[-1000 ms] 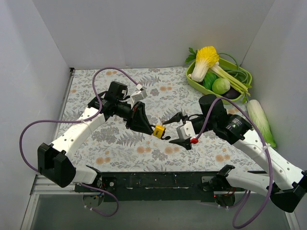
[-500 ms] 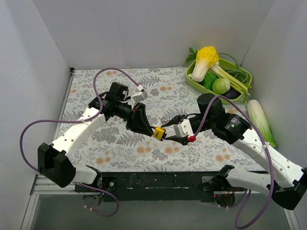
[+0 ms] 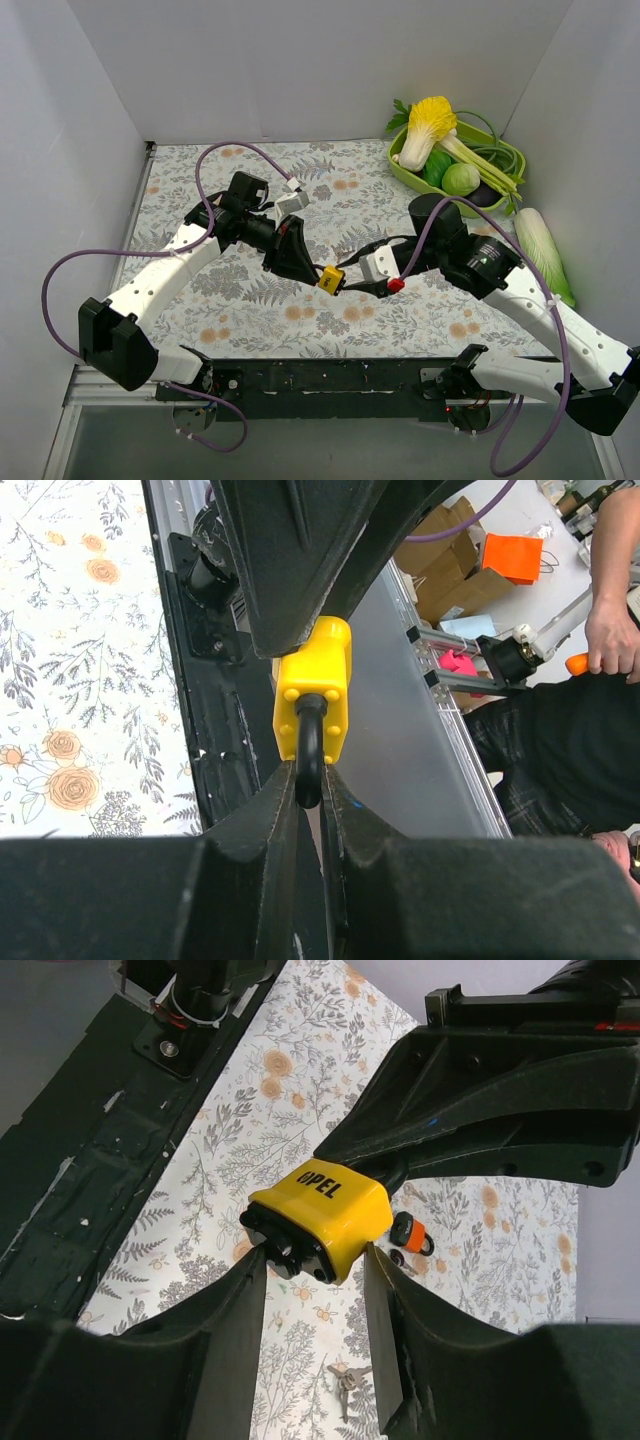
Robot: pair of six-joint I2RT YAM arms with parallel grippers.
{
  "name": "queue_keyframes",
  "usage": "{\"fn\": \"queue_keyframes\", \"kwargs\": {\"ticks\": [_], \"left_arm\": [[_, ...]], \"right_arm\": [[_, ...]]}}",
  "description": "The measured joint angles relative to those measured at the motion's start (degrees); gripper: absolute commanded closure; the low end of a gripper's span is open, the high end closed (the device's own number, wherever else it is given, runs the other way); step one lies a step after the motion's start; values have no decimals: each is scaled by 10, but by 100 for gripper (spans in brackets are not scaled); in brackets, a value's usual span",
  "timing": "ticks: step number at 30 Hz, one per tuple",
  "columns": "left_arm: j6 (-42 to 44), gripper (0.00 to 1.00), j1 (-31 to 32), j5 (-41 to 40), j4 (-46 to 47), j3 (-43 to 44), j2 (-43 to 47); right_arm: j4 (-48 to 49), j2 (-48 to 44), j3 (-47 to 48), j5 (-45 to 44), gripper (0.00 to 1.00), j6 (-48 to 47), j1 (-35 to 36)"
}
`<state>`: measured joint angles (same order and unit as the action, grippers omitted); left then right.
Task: Lock with the key
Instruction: Adjust the lock.
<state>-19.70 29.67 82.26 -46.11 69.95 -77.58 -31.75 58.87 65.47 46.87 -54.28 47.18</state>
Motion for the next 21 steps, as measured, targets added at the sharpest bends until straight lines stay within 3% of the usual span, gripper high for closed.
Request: {"fn": "queue_keyframes", "kwargs": {"ticks": [7,16,17,18,21], "left_arm": [[-2,100,5,-19,-18,2,0],[-7,100,11,-45,-38,2,0],[-8,100,12,-46,-38,1,0],[-10,100,12,-47,-36,0,1],[-25,100,12,-45,-15,-11,5]], "right_arm": [[-17,14,8,0,78,11,0],[-33,26,8,-1,82,16,-1],[-35,26,8,-1,80,15,-1],[-37,26,8,-1,67,15,-1],[-40,22,7,-7,41,20,-3]]}}
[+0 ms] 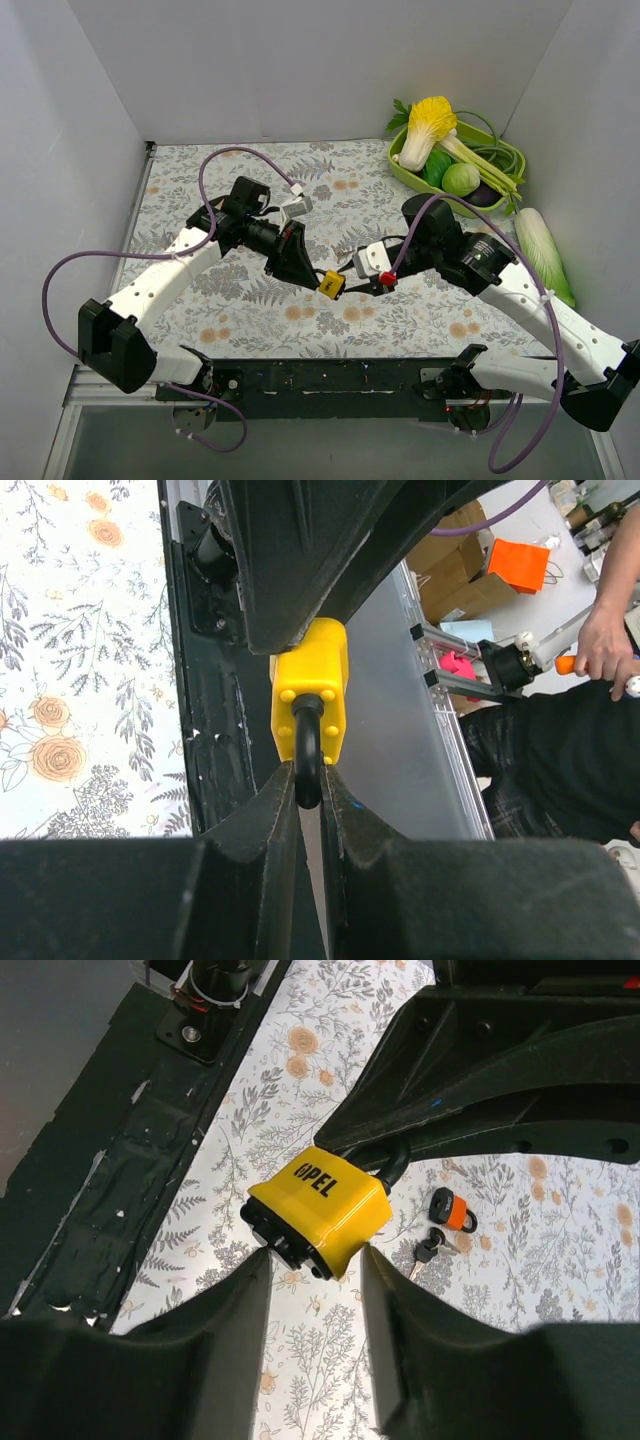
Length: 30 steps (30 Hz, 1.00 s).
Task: Lock with the key
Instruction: Adjust the lock, then place the lock at the center of the board.
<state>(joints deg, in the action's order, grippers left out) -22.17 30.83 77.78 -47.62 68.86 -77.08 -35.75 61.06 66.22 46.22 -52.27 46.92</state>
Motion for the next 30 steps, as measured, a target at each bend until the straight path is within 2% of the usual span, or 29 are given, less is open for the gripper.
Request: {"fn": "queue_keyframes", "kwargs": {"ticks": [1,3,7,9,14,20,30], "left_arm": [[-12,100,-4,5,13,-6,2],[-39,100,-14,16,51,-18,4],[-87,100,-55,17,100,-31,3],[-108,100,-71,-1,110,-31,3],[-177,100,-74,-53,129,-31,-19],[-256,100,-73,-111,135,-31,-54],[-328,100,-71,-131,168,-31,-58]], "right_arm": [[0,-2,0,-4,32,7,0],[6,-4,0,-16,27,24,0],[14,-5,0,-64,25,64,-7],[15,-4,0,-100,19,94,-13],[10,38,28,-177,19,154,-18],[11,84,60,-220,16,197,-12],[14,121,73,-250,13,210,34]]}}
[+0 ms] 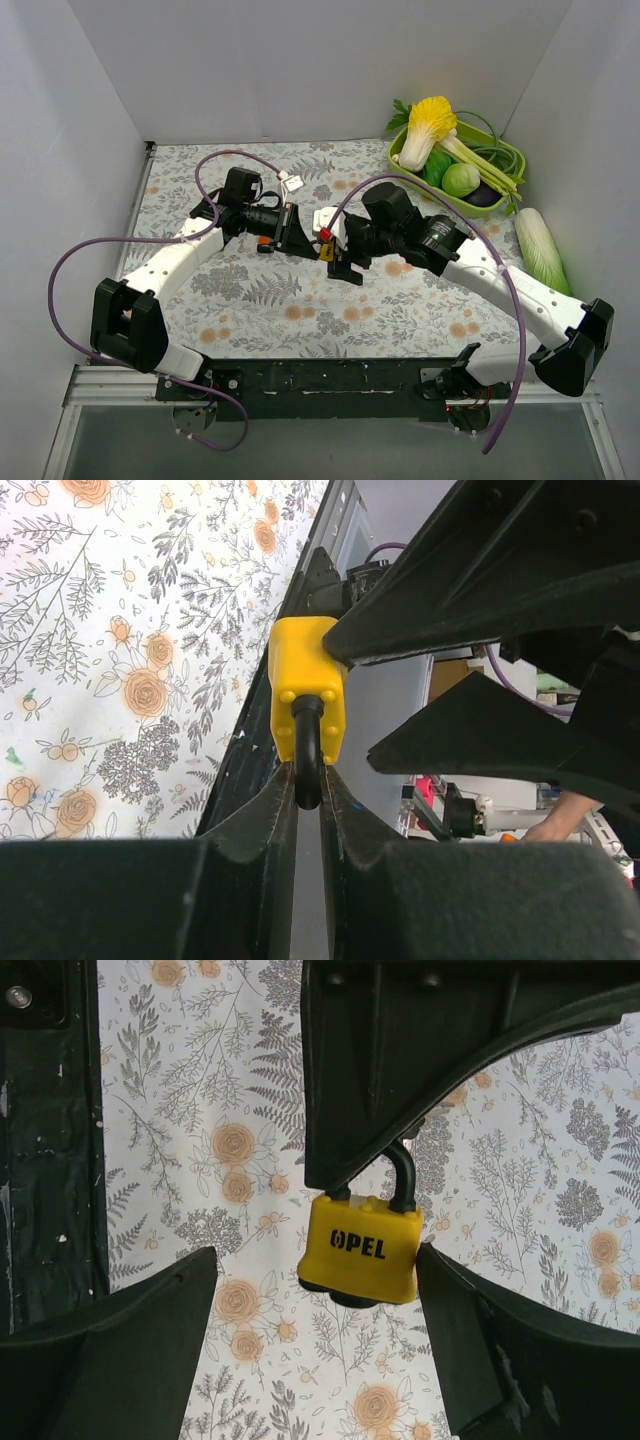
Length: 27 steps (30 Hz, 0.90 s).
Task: Lock with the key
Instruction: Place the lock at the center of the board.
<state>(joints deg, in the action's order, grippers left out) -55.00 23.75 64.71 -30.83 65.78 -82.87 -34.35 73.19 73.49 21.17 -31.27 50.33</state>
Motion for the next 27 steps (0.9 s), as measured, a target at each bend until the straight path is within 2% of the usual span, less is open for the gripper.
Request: {"fn": "queue_keyframes", "kwargs": {"ticks": [5,8,9,12,14,17,18,20,21,22,24,27], "left_arm": [[-16,100,4,-1,9,-1,0],[-21,100,5,0,18,-4,0],[-23,100,5,0,21,-6,0],[-29,100,5,0,27,-12,1],[-31,100,5,0,28,-15,1],[-34,100,5,-2,32,-17,1],[-35,100,5,-3,34,-17,1],[-37,100,5,-7,40,-17,1],[-39,100,5,-9,42,-18,1],[-40,100,5,-10,47,-20,1],[-44,96,5,-12,54,-27,3],[-50,68,4,-16,59,-37,4]], "right_arm": [[19,19,0,-28,17,0,14],[29,28,0,-44,25,-1,19],[31,29,0,-48,32,-1,19],[36,30,0,-63,44,-5,22],[42,30,-1,-70,47,-7,23],[45,30,-2,-78,60,-11,24],[46,30,-2,-81,70,-13,25],[47,30,-3,-84,83,-17,25],[47,30,-3,-85,98,-19,25],[48,30,-3,-86,99,-21,25],[51,31,-8,-86,99,-22,25],[55,36,-12,-86,99,-21,26]]}}
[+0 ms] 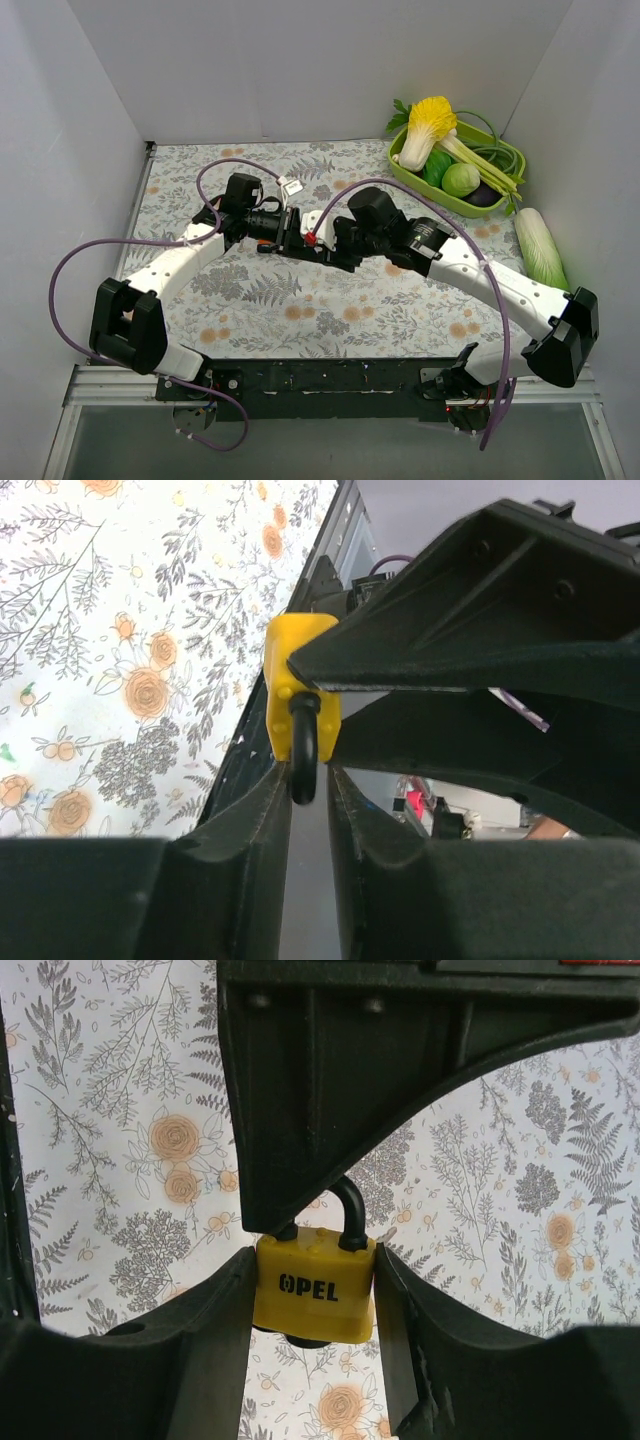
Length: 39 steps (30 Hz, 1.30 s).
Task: Lock with the key
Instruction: Place the lock at the center of the board.
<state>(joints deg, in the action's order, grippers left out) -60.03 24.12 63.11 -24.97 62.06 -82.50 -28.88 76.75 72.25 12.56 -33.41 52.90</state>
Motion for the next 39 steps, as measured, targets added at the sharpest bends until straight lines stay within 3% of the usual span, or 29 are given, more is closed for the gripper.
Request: {"fn": "queue_keyframes", "kwargs": {"ticks": [1,3,4,7,15,22,30,39], "left_arm": [[-3,50,-2,1,3,-4,1],[-12,37,-10,5,7,-9,5],[-16,26,-15,7,10,-10,8],[-25,17,-45,11,14,-15,17],[-44,11,-182,-20,22,-18,34],[-49,10,-256,-59,32,-5,61],[-43,7,-284,-77,32,-4,84],[-38,2,-285,-80,35,-6,86]], "right_arm": [[0,3,0,-1,99,0,0],[0,10,-4,-3,99,3,0],[0,12,-6,-3,99,5,0],[2,27,-11,-3,99,21,-6],[40,132,-4,-20,99,157,-61],[56,252,44,-82,99,330,-82],[69,321,114,-166,99,486,-82],[75,378,127,-191,99,580,-82]]}}
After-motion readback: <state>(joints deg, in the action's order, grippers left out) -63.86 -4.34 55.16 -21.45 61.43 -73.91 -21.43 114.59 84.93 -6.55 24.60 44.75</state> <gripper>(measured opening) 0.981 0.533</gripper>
